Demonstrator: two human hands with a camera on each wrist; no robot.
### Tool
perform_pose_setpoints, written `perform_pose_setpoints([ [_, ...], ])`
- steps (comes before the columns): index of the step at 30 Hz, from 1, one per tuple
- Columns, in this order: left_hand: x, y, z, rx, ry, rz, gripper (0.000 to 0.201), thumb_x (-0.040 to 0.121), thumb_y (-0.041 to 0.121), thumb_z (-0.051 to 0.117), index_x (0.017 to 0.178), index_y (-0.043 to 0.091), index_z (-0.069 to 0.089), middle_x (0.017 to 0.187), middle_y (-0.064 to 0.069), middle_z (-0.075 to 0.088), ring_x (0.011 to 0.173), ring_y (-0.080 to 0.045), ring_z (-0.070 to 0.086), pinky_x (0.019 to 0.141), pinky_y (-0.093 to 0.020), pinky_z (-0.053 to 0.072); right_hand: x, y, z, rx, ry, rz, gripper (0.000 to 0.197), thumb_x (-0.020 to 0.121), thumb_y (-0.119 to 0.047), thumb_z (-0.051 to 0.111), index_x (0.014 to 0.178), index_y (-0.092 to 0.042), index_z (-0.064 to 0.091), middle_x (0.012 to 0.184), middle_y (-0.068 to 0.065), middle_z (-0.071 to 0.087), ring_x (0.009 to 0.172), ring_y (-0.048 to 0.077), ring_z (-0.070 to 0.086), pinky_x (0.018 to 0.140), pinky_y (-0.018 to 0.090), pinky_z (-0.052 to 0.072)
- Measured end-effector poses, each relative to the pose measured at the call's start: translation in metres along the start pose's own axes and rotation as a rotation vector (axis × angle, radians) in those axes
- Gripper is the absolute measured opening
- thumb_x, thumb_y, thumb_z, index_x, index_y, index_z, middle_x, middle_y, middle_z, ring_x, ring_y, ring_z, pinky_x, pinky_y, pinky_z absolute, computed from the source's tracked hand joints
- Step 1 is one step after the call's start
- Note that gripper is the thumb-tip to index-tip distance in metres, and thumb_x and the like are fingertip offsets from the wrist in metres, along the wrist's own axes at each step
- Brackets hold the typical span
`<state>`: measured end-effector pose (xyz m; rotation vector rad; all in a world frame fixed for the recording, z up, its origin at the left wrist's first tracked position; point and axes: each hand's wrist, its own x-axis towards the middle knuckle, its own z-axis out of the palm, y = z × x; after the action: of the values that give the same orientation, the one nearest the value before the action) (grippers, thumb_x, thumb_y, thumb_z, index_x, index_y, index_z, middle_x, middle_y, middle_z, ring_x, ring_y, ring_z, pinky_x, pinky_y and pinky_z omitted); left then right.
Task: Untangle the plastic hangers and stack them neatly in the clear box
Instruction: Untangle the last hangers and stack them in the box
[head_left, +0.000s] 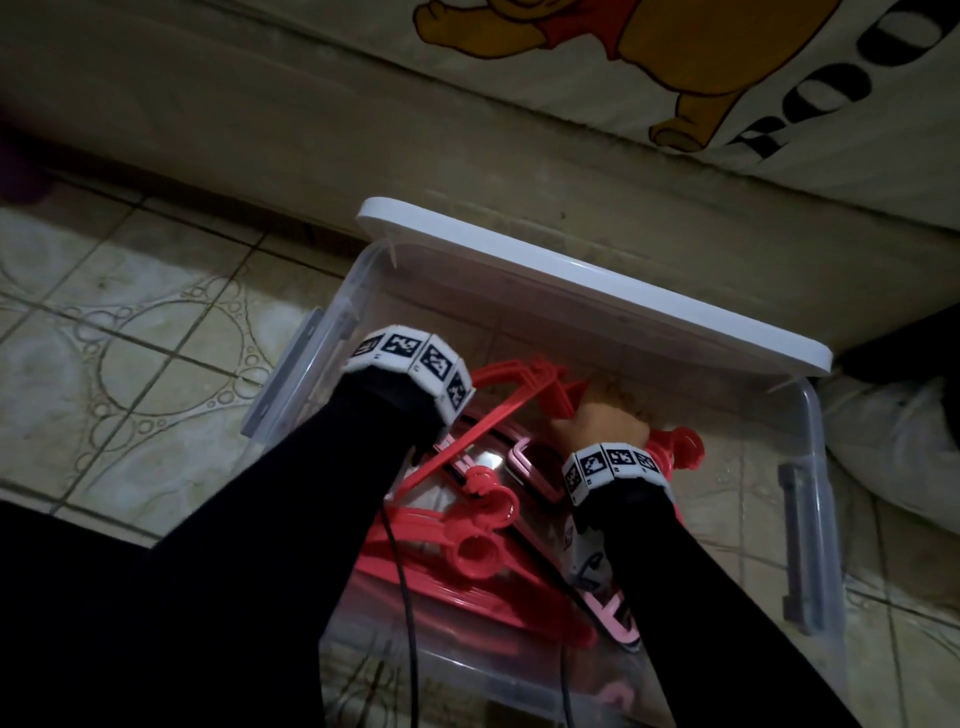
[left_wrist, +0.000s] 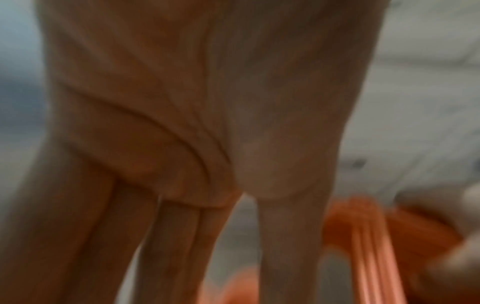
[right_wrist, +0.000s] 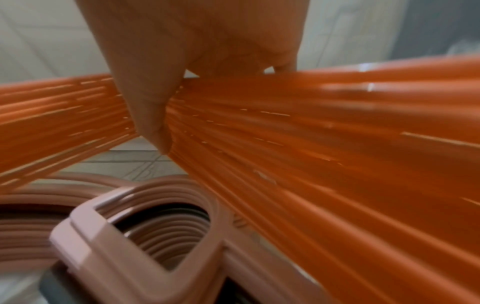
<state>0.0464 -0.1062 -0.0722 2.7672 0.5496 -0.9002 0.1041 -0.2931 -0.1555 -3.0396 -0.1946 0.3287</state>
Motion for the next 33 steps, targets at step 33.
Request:
perform_pose_setpoints([
  [33,0.039,0.043,0.068,0.048,0.246,0.096,0.044,0.079,0.037,0.066,0.113,0.011,0.054,0.108,-0.01,0.062,0.098,-0.031,0.062,0.066,-0.033,0.038,0.004,0.0,0.015,0.039,0.173,-0.069,0.051,0.061,-0.04,0.076,0.1,-0.014,0.055,0.093,0.008,0.063,0.085,0.03,0.063,0.072,0.036,0.046],
])
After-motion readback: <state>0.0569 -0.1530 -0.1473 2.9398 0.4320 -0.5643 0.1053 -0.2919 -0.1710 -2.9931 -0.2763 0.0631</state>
